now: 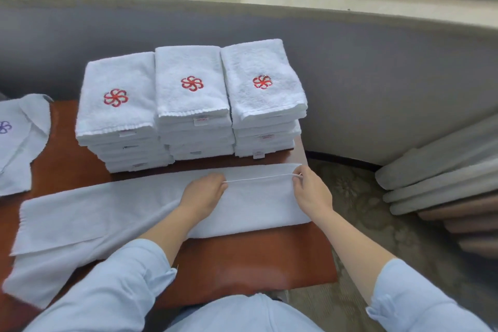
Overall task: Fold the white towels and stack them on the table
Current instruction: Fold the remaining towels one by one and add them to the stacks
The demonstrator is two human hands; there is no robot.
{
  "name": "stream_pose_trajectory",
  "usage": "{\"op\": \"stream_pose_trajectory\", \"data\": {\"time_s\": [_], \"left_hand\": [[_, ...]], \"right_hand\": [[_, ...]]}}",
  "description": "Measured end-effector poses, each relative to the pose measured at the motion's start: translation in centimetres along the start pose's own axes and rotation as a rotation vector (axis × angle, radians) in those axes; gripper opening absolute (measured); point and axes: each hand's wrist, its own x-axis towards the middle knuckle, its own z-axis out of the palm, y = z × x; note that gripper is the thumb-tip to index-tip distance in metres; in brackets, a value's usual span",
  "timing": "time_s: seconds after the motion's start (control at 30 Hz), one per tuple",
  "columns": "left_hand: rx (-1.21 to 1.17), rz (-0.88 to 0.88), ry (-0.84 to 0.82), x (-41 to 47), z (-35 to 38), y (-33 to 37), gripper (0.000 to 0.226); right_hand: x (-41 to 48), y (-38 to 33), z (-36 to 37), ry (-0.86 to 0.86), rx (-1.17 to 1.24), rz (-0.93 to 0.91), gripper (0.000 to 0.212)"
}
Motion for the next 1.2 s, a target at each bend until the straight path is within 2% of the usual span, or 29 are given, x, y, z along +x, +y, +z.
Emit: {"op": "stream_pose_trajectory", "data": {"time_s": [0.17,0.27,0.37,0.47,0.53,0.67,0.73,1.2], "left_hand": [[-0.019,0.074,-0.048,3.0,0.7,-1.6,0.021],[-0.031,0.081,-0.028,3.8,0.8,-2.1,0.016],[-0.042,0.05,-0.016,3.9,0.9,-2.1,0.017],[-0.013,0.012,-0.003,3.7,1.1,-1.6,0.019],[0.041,-0.023,0.005,3.4,1.3,-1.1,0.024],[0.14,-0.075,0.046,0.9,2.0,-0.5,0.051],[0.14,-0.1,0.097,-1.1,1.9,-0.6,0.057],[0.069,-0.552,0.328,-20.2,1.5,-4.3,0.048]], "right_hand": [[1.8,-0.7,1.4,0.019,-0.064,0.083,0.023],[1.7,-0.9,2.2,0.061,-0.237,-0.029,0.042],[0.9,-1.2,3.1,0.132,-0.291,-0.215,0.039],[-0.5,-2.1,4.4,0.004,-0.261,-0.333,0.029],[-1.2,-2.4,5.2,-0.117,-0.273,-0.318,0.034],[-2.0,-2.4,4.8,-0.2,-0.296,-0.299,0.043],[-2.4,-2.6,4.3,-0.24,-0.273,-0.326,0.047],[-8.5,-11.8,7.1,-0.436,-0.21,-0.844,0.05]]}}
